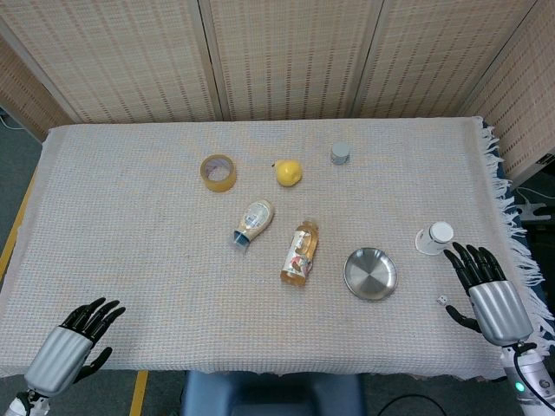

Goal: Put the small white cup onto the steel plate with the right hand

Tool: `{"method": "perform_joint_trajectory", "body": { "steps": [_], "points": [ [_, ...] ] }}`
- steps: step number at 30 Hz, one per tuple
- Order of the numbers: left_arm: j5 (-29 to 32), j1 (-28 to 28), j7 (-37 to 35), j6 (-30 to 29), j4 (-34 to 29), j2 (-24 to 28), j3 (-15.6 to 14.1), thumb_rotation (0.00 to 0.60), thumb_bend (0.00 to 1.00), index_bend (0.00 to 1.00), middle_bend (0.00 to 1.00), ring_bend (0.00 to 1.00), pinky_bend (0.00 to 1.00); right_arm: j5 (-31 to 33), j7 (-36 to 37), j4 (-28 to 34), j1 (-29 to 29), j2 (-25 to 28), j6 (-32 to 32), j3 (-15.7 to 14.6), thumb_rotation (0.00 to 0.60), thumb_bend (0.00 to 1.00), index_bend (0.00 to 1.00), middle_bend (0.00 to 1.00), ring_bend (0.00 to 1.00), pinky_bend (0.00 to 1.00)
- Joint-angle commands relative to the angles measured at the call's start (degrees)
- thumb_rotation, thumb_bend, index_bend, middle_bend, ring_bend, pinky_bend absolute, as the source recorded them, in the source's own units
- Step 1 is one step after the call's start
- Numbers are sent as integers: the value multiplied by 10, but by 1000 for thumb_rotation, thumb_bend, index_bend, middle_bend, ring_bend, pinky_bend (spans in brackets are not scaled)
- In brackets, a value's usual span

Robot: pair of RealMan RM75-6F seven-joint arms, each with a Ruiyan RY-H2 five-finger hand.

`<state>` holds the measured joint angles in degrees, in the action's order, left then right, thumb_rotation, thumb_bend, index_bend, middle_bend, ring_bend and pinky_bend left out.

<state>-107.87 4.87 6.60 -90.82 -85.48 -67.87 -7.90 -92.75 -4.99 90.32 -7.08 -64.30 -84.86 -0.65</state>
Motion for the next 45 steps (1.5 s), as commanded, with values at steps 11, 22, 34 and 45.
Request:
{"method": "perform_joint_trajectory", "body": {
  "steps": [11,22,34,45],
  "points": [
    [-14,1,-6,-17,0,-2,3,600,327,130,124,106,243,-2,4,7,-4,7,25,-8,600,56,0,0,0,59],
    [-9,-5,-52,-46,2,13,6,600,326,96,122,106,246,-49,-20,-59,-1,-54,-18,-4,600,343,170,144,48,215],
    [5,-5,-80,-41,-10,30,5,600,327,115,124,108,246,-11,-112,-21,-29,-5,48,14,600,285,423,680,584,810],
    [10,-6,-81,-37,-13,32,7,600,326,115,125,111,246,91,-98,-48,-48,-20,155,18,600,275,446,804,700,930]
  ]
}}
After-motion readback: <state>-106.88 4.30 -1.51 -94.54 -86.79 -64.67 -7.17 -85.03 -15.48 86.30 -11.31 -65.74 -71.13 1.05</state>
